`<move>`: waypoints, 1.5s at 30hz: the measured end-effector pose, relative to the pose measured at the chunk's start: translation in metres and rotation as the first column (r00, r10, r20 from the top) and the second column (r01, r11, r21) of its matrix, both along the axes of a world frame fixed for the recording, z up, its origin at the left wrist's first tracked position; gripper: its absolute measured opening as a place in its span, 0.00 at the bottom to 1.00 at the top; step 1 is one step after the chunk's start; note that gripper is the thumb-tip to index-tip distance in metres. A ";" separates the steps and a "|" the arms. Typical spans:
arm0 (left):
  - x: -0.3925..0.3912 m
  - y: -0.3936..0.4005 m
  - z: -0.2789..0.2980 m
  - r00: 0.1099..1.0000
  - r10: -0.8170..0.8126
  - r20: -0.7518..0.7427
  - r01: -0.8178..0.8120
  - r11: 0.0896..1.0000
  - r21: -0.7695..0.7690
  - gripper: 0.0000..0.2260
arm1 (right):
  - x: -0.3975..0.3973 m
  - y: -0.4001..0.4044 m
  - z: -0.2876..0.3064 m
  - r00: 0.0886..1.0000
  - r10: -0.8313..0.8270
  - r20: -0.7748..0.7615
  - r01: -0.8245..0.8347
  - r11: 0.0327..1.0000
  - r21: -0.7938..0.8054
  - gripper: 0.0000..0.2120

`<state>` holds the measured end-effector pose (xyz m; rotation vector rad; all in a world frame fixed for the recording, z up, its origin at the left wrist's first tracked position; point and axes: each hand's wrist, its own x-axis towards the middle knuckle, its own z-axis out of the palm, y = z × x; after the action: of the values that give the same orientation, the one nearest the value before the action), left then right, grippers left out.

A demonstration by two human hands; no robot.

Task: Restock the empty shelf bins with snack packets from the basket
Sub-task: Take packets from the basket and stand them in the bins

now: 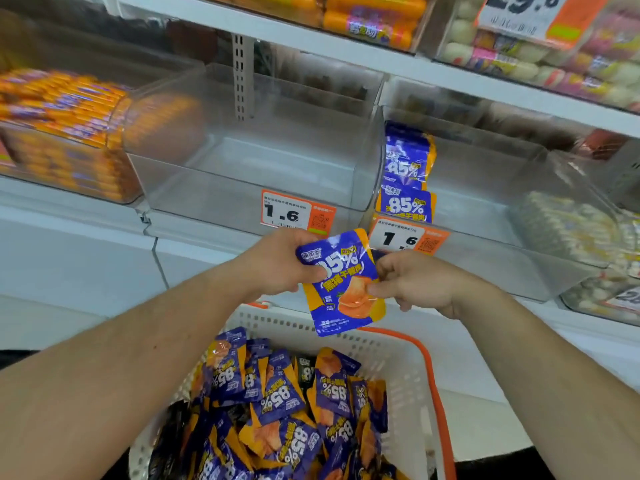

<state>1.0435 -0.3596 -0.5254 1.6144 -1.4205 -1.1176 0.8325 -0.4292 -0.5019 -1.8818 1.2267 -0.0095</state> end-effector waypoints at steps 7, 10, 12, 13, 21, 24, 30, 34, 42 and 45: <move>-0.013 0.005 0.006 0.996 0.065 -0.066 -0.069 0.996 -0.064 0.10 | 0.008 0.004 0.013 0.929 -0.093 0.359 0.105 0.994 -0.015 0.09; -0.013 0.003 0.012 0.966 0.128 -0.223 -0.144 0.988 -0.057 0.12 | -0.004 0.000 0.035 0.867 -0.138 0.479 0.188 0.981 -0.057 0.09; -0.012 0.004 0.013 0.964 0.121 -0.237 -0.134 0.990 -0.040 0.14 | -0.014 -0.005 0.055 0.771 -0.153 0.618 0.286 0.950 -0.122 0.08; -0.012 0.005 0.012 0.967 0.115 -0.225 -0.125 0.992 -0.029 0.15 | -0.018 -0.007 0.063 0.718 -0.148 0.680 0.350 0.921 -0.169 0.09; -0.017 0.004 0.002 0.986 0.079 -0.150 -0.076 0.997 0.023 0.13 | -0.031 -0.036 0.068 0.491 -0.246 0.836 0.734 0.633 -0.245 0.12; -0.018 0.004 0.000 0.990 0.068 -0.122 -0.063 0.997 0.043 0.14 | -0.027 -0.046 0.051 0.582 -0.366 0.726 0.702 0.677 -0.222 0.09; -0.020 0.008 -0.002 0.999 0.028 -0.027 -0.025 0.994 0.106 0.15 | -0.023 -0.064 0.033 0.888 -0.457 0.037 0.391 0.713 -0.582 0.14; -0.021 0.009 -0.004 1.000 -0.003 0.023 0.000 0.991 0.133 0.15 | -0.023 -0.068 0.033 0.846 -0.496 -0.195 0.325 0.771 -0.548 0.15; -0.015 0.007 -0.017 0.994 -0.065 0.083 0.050 0.985 0.166 0.17 | -0.016 -0.034 0.013 0.861 -0.461 0.212 0.312 0.152 -0.938 0.17; -0.012 0.010 -0.022 0.967 -0.172 0.189 0.128 0.966 0.223 0.17 | 0.008 -0.003 -0.019 0.967 0.051 0.250 0.244 0.105 -0.964 0.11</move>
<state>1.0311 -0.3498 -0.5476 1.8396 -1.6281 -1.2512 0.8407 -0.4321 -0.5206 -2.7816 1.2379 -1.5195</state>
